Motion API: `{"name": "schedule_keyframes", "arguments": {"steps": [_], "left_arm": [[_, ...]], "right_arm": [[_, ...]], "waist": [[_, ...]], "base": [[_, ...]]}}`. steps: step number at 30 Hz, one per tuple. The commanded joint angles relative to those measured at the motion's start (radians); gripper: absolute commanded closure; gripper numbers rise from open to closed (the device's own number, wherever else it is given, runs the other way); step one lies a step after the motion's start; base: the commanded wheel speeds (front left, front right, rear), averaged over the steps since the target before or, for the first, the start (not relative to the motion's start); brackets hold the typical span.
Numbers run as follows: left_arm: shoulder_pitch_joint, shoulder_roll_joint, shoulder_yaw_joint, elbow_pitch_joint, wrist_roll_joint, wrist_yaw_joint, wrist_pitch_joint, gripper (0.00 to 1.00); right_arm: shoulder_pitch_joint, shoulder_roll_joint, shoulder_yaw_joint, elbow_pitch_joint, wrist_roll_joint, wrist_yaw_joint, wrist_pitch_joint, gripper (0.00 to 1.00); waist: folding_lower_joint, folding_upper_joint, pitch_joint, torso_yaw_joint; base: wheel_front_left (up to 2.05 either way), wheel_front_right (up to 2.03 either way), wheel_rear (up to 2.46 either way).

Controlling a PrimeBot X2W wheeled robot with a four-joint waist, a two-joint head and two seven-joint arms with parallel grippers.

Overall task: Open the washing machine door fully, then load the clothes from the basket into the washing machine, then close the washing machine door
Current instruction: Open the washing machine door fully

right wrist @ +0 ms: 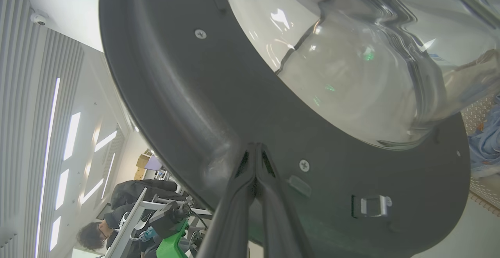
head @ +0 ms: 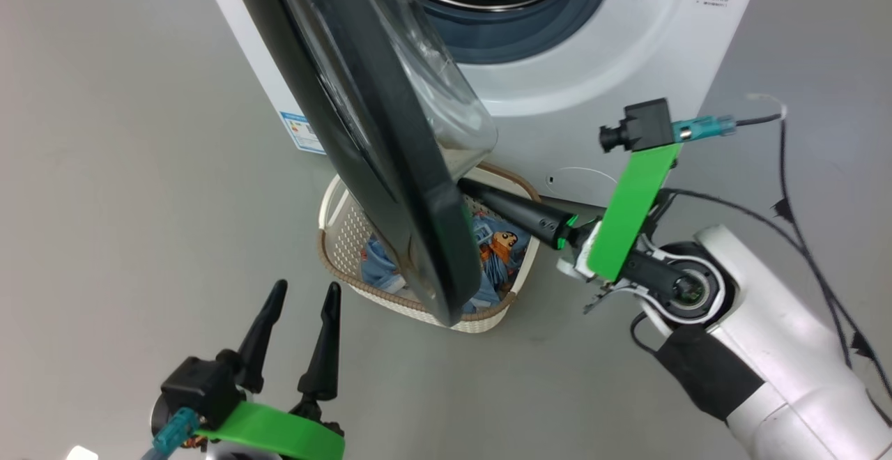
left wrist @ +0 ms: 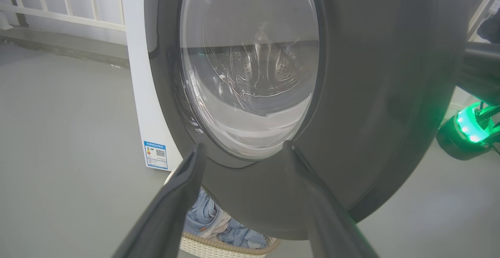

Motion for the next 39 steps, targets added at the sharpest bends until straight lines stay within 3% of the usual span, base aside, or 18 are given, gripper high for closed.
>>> {"name": "schedule_keyframes", "arguments": {"steps": [1,14,21,24,25,26,39], "left_arm": [[0.004,0.017,0.037,-0.019,0.015,-0.003,-0.006,0.00],[0.005,0.017,0.039,-0.017,0.019,-0.004,-0.006,0.00],[0.010,0.017,0.053,-0.013,0.027,-0.005,-0.006,0.00],[0.011,0.017,0.057,-0.008,0.033,-0.005,-0.006,0.00],[0.012,0.017,0.059,-0.006,0.035,-0.005,-0.006,0.00],[0.012,0.017,0.062,-0.004,0.039,-0.005,-0.006,0.00],[0.056,0.035,0.102,-0.001,0.073,-0.005,-0.006,0.00]], "right_arm": [[0.018,0.039,0.016,-0.030,0.003,0.003,0.007,1.00],[0.035,0.100,0.040,-0.008,-0.016,0.003,-0.012,1.00],[0.048,0.087,0.038,0.001,-0.045,0.003,-0.070,0.98],[0.057,0.070,0.037,0.003,-0.057,0.003,-0.107,0.54],[0.062,0.063,0.037,0.004,-0.061,0.003,-0.121,0.22],[0.067,0.056,0.039,0.004,-0.064,0.003,-0.135,0.03],[0.196,-0.076,0.061,0.017,-0.091,0.003,-0.343,0.00]], "waist": [[0.0000,-0.0001,-0.010,0.008],[0.0000,-0.0001,-0.022,0.020],[0.0000,-0.0001,-0.035,-0.012],[0.0000,-0.0001,-0.042,-0.029],[0.0000,-0.0001,-0.045,-0.036],[0.0000,-0.0001,-0.048,-0.043],[0.0000,-0.0001,-0.093,-0.140]], "base": [[0.00,0.00,0.00],[0.00,0.00,0.00],[0.00,0.00,0.00],[0.00,0.00,0.00],[0.00,0.00,0.00],[0.00,0.00,0.00],[0.00,0.00,0.00]]}}
